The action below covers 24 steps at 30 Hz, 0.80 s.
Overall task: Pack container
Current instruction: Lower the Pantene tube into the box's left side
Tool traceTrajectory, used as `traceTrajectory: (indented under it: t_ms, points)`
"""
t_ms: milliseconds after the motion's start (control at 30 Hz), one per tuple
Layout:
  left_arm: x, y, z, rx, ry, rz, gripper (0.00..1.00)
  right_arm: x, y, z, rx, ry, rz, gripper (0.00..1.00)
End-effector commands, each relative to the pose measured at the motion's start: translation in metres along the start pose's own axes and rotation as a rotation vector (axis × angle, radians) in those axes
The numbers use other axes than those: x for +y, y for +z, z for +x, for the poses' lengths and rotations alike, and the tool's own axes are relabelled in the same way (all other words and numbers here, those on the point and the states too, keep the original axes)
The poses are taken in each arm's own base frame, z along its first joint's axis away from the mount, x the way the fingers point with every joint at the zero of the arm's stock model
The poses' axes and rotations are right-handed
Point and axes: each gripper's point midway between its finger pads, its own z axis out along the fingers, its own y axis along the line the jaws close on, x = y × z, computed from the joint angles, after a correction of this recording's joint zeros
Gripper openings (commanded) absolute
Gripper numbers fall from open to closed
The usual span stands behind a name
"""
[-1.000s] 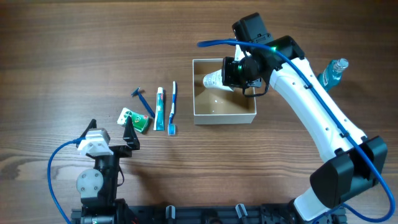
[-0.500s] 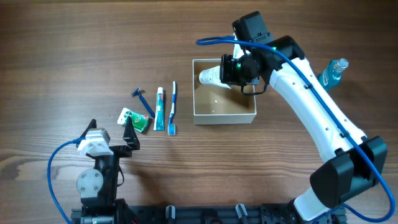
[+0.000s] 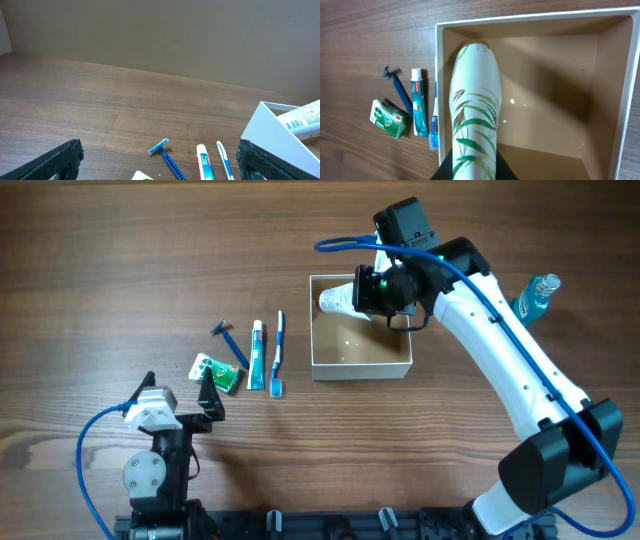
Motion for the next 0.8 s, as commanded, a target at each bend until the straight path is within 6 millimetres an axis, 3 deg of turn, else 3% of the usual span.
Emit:
traceTrajectory:
  t_ms: [0, 767]
  points:
    - [0.0013, -0.0001, 0.0022, 0.007, -0.017, -0.009, 1.0, 0.0091, 0.001, -0.0053, -0.011, -0.01, -0.034, 0.09]
    - [0.0014, -0.0001, 0.0022, 0.007, -0.017, -0.009, 1.0, 0.007, 0.0011, -0.0109, -0.037, -0.011, -0.019, 0.12]
